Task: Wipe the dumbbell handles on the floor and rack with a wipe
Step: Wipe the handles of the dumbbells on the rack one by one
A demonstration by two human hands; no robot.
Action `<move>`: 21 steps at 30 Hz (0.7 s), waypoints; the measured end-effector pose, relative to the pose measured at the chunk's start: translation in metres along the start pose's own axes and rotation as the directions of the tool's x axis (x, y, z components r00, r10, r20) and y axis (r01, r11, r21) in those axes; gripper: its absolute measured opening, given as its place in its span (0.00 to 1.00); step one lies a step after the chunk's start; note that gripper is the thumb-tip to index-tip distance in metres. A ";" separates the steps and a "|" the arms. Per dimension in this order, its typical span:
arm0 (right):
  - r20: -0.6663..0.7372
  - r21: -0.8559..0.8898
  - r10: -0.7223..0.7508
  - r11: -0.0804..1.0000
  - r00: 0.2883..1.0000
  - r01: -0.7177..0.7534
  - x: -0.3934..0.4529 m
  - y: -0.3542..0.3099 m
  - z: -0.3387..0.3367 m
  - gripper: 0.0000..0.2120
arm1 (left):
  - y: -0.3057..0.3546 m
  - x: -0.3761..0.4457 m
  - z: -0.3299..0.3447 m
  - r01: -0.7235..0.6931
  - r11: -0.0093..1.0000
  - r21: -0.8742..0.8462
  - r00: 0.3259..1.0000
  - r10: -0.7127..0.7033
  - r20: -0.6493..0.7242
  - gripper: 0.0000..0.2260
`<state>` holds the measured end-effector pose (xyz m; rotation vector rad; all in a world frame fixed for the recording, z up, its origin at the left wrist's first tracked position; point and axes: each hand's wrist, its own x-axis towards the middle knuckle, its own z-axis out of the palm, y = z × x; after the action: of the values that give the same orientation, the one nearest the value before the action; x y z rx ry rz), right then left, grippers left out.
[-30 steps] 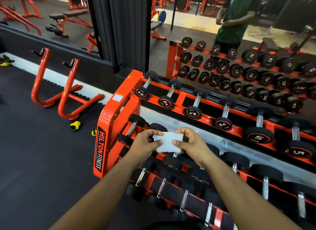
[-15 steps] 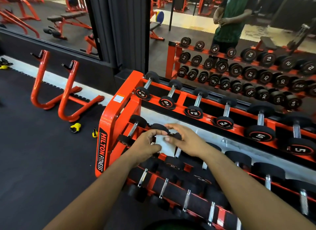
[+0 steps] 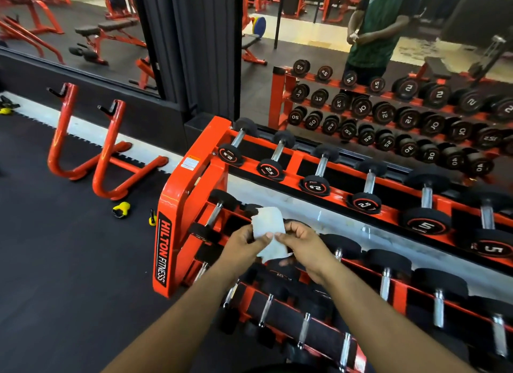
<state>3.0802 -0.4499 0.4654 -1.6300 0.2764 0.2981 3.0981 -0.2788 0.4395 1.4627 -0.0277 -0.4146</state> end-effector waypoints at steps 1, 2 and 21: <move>-0.003 0.018 0.009 1.000 1.000 -0.009 0.001 0.003 -0.003 0.08 | -0.002 0.005 0.005 -0.018 1.000 0.014 0.999 0.019 -0.030 0.09; -0.010 0.038 0.012 0.999 1.000 -0.011 0.002 0.004 -0.006 0.08 | -0.003 0.009 0.007 -0.033 0.999 0.026 0.998 0.034 -0.057 0.08; -0.054 0.043 -0.059 0.997 0.997 0.062 0.086 0.025 -0.127 0.16 | -0.009 0.110 0.077 0.231 0.972 -0.037 0.973 -0.231 -0.004 0.09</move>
<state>3.1557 -0.5788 0.4214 -1.6002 0.2712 0.2019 3.1778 -0.3844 0.4146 1.4369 0.1577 -0.5955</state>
